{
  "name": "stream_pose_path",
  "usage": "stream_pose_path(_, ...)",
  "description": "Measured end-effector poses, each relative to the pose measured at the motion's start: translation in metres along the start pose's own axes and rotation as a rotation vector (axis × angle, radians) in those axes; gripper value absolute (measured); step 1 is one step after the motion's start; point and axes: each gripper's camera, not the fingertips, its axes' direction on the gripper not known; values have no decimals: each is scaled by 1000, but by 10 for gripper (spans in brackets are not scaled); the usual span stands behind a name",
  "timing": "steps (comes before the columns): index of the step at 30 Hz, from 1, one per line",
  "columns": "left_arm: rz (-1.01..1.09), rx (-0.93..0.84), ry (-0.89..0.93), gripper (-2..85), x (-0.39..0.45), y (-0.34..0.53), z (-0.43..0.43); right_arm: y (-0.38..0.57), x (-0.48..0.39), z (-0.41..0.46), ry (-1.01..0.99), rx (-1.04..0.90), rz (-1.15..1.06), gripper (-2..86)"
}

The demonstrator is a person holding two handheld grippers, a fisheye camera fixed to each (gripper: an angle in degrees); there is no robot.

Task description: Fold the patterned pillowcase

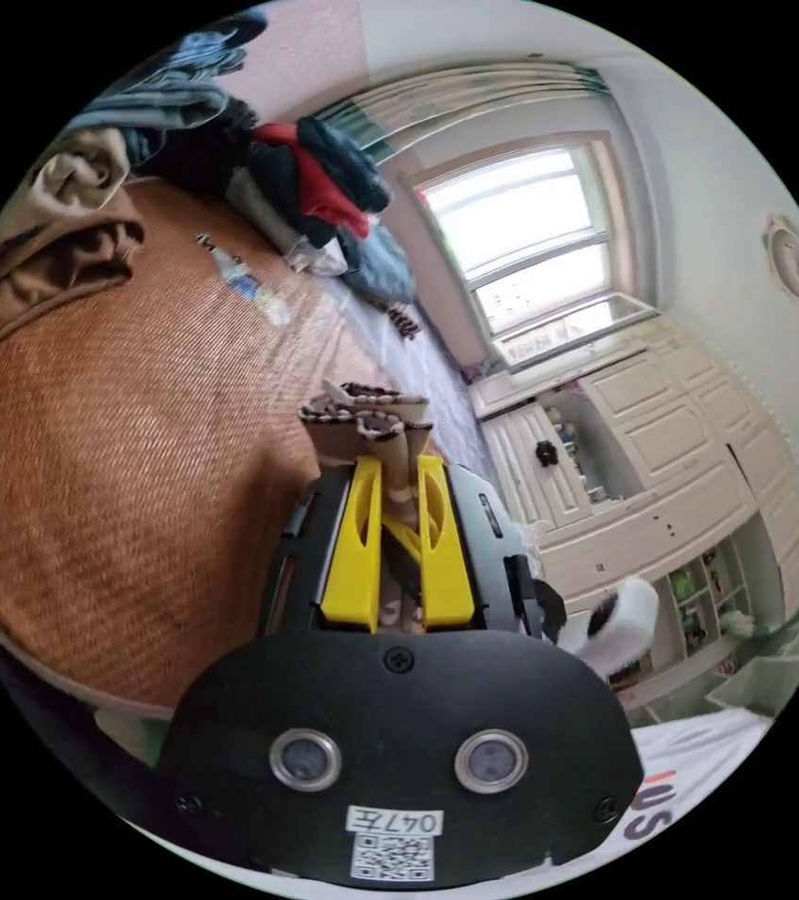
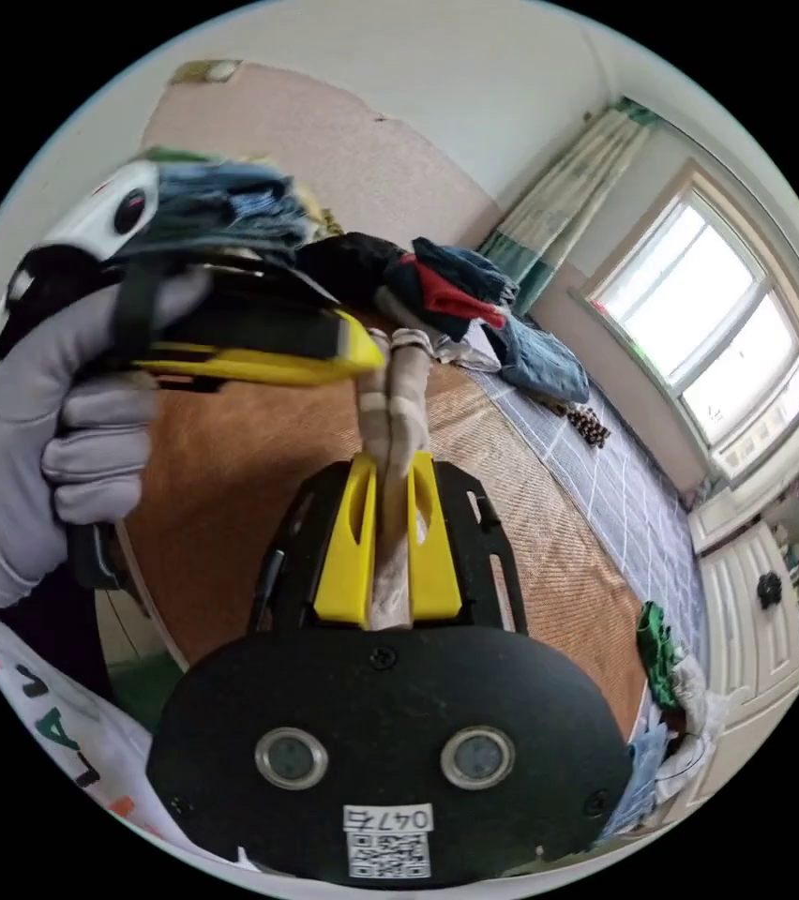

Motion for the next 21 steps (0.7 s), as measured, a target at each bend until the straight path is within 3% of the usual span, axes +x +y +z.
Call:
stream_pose_path(2, 131, 144, 45, 36, 15, -16, -40, -7, 45, -1, -20, -1, 138, 14)
stream_pose_path(5, 420, 288, -118, 1, 53, -39, -83, -15, 108, -10, -105, 88, 329, 13)
stream_pose_path(9, 764, 189, -296, -9, 64, -73, -46, -42, 162, -35, -109, 258, 453, 13)
stream_pose_path(12, 885, 107, -327, -10, 37, -93, -14, -80, 188, -48, -65, 351, 473, 13)
stream_pose_path(21, 728, 21, -75, -10, -8, -205, -26, -282, 200, 33, 263, 310, 220, 27)
